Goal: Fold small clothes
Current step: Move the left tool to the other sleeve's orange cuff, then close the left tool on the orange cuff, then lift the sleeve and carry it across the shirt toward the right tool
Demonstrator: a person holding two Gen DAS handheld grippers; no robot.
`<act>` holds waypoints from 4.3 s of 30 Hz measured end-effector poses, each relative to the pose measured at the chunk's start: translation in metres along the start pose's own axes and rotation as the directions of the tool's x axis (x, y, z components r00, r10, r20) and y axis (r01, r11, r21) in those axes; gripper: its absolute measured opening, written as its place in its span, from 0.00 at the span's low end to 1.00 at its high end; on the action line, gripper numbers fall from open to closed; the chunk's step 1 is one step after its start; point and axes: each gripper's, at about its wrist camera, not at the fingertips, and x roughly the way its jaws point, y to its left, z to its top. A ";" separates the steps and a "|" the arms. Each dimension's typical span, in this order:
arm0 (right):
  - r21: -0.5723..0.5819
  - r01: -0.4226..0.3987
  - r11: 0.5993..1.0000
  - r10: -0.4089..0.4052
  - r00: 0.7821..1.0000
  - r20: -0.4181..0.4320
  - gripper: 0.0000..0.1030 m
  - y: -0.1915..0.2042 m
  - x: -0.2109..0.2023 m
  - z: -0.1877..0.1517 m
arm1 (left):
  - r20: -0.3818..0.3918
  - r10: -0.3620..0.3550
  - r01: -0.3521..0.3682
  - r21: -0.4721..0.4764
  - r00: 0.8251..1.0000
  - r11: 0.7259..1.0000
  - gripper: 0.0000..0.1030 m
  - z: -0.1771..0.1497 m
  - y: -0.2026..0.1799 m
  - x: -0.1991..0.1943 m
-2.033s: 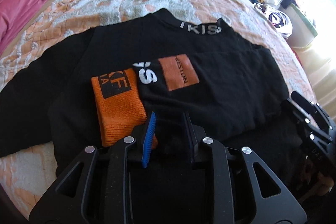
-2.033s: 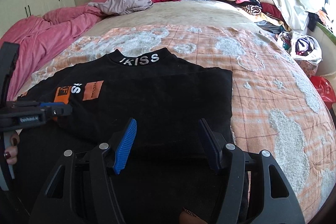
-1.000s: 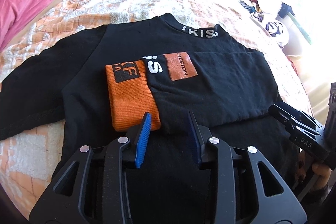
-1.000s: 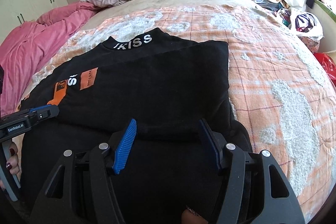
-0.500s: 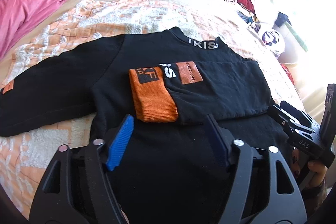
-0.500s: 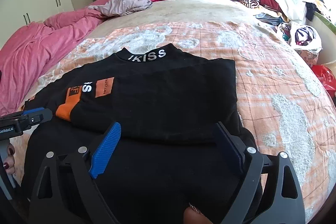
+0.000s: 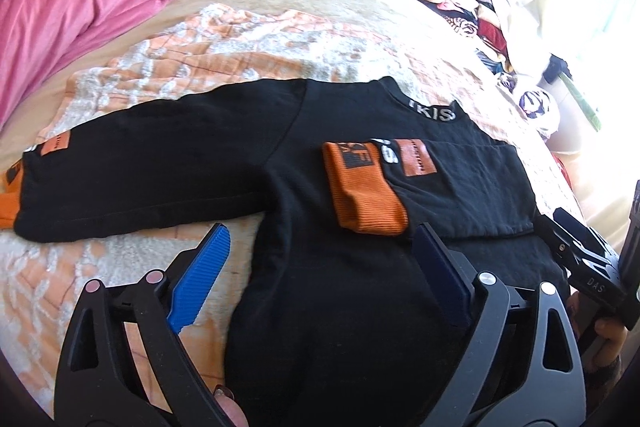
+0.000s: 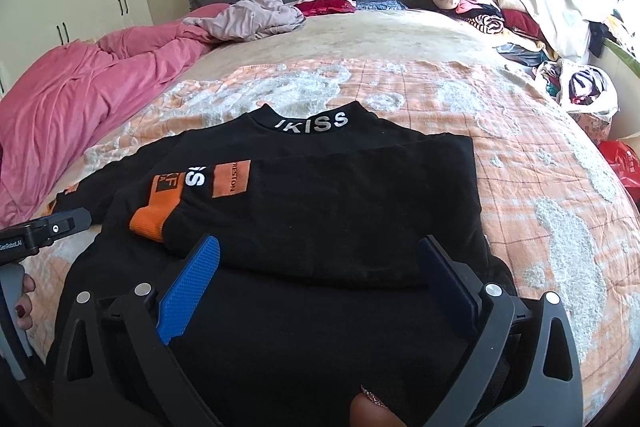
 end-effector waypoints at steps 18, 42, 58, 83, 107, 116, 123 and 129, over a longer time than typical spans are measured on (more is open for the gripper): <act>-0.152 -0.078 0.985 0.077 0.997 -0.012 0.96 0.093 0.000 0.012 | 0.039 0.132 -0.124 -0.179 0.990 0.976 0.91 -0.008 0.083 -0.025; -0.271 -0.200 0.942 0.188 0.980 -0.068 0.96 0.194 0.008 0.007 | 0.045 0.198 -0.158 -0.444 0.979 0.882 0.91 -0.026 0.182 -0.048; -0.292 -0.256 0.922 0.234 0.966 -0.108 0.96 0.230 0.022 0.001 | 0.085 0.220 -0.122 -0.616 0.972 0.778 0.89 -0.031 0.232 -0.032; -0.096 -0.144 0.985 0.134 0.985 -0.106 0.96 0.153 0.053 0.013 | 0.282 0.261 -0.019 -0.645 0.923 0.764 0.08 0.014 0.233 -0.043; 0.236 -0.044 0.971 0.048 0.999 -0.010 0.96 0.053 0.009 -0.004 | 0.376 -0.143 0.238 -0.218 0.915 0.947 0.08 0.035 0.081 -0.050; 0.336 0.005 0.942 0.001 1.000 -0.017 0.96 0.018 0.002 -0.014 | 0.277 -0.250 0.286 -0.096 0.928 0.953 0.08 0.025 0.035 -0.022; 0.416 0.029 0.909 -0.021 0.999 -0.024 0.96 -0.009 -0.001 -0.023 | 0.164 -0.318 0.315 0.050 0.934 0.948 0.08 0.011 -0.008 0.002; 0.453 0.046 0.890 -0.038 0.999 -0.026 0.96 -0.025 -0.004 -0.028 | 0.046 -0.365 0.357 0.129 0.930 0.925 0.09 -0.004 -0.030 0.022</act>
